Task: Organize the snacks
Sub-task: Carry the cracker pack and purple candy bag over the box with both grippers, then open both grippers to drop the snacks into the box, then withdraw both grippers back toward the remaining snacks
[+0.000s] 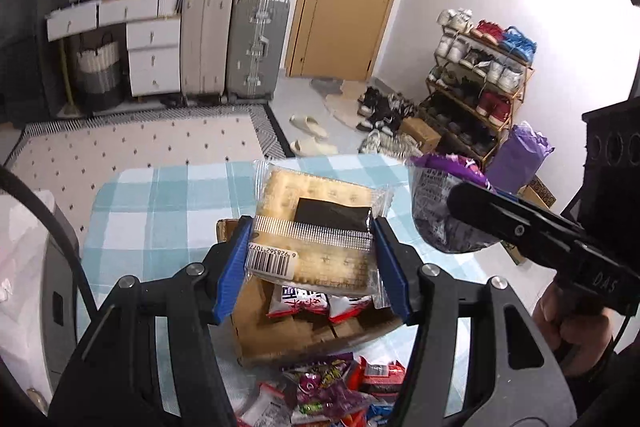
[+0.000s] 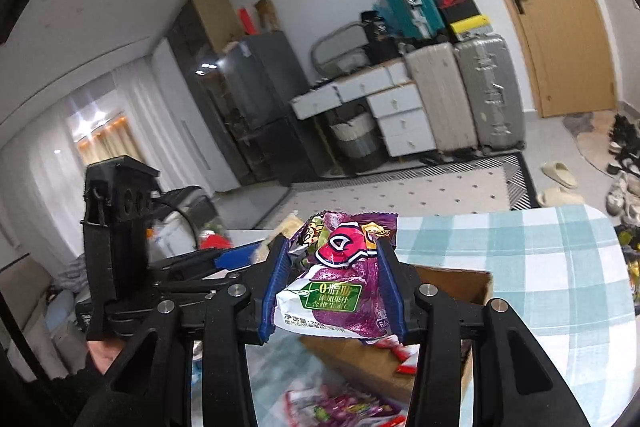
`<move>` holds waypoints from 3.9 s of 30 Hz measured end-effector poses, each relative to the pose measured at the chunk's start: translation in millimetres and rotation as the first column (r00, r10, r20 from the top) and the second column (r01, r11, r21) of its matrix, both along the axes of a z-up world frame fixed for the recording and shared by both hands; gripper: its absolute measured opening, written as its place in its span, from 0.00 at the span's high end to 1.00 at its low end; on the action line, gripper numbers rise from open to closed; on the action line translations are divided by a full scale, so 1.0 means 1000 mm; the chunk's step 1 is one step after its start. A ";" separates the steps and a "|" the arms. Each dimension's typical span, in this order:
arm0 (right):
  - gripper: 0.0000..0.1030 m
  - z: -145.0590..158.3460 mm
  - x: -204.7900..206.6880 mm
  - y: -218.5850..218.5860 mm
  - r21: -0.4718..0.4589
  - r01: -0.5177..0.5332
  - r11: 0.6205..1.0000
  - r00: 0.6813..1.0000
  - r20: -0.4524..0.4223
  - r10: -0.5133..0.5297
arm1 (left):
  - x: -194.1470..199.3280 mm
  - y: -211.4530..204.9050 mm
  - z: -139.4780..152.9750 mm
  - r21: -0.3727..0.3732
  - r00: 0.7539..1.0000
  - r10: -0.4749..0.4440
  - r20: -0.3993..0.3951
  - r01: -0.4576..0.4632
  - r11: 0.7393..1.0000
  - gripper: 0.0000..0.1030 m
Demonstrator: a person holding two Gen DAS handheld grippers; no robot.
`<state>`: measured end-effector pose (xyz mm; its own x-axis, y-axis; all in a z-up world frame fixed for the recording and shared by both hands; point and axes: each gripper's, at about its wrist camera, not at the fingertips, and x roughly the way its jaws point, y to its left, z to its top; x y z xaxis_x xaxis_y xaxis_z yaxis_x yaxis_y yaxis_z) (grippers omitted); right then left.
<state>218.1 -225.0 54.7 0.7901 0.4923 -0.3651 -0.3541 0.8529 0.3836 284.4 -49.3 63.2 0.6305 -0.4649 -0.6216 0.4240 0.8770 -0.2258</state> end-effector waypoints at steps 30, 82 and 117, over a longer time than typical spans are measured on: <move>0.56 -0.110 0.105 -0.005 -0.079 0.012 0.997 0.962 -0.273 -0.034 | 0.082 -0.034 -0.155 0.133 0.971 0.025 -0.239 0.007 0.991 0.43; 0.05 -0.035 -0.213 0.013 -0.063 0.130 0.990 0.965 0.236 -0.111 | -0.260 0.039 -0.020 -0.027 0.952 0.209 0.223 -0.208 0.978 0.01; 0.02 -0.207 -0.226 0.048 -0.164 0.005 0.987 0.993 -0.112 -0.023 | -0.296 0.072 -0.183 0.027 0.948 0.280 0.150 -0.287 0.957 0.01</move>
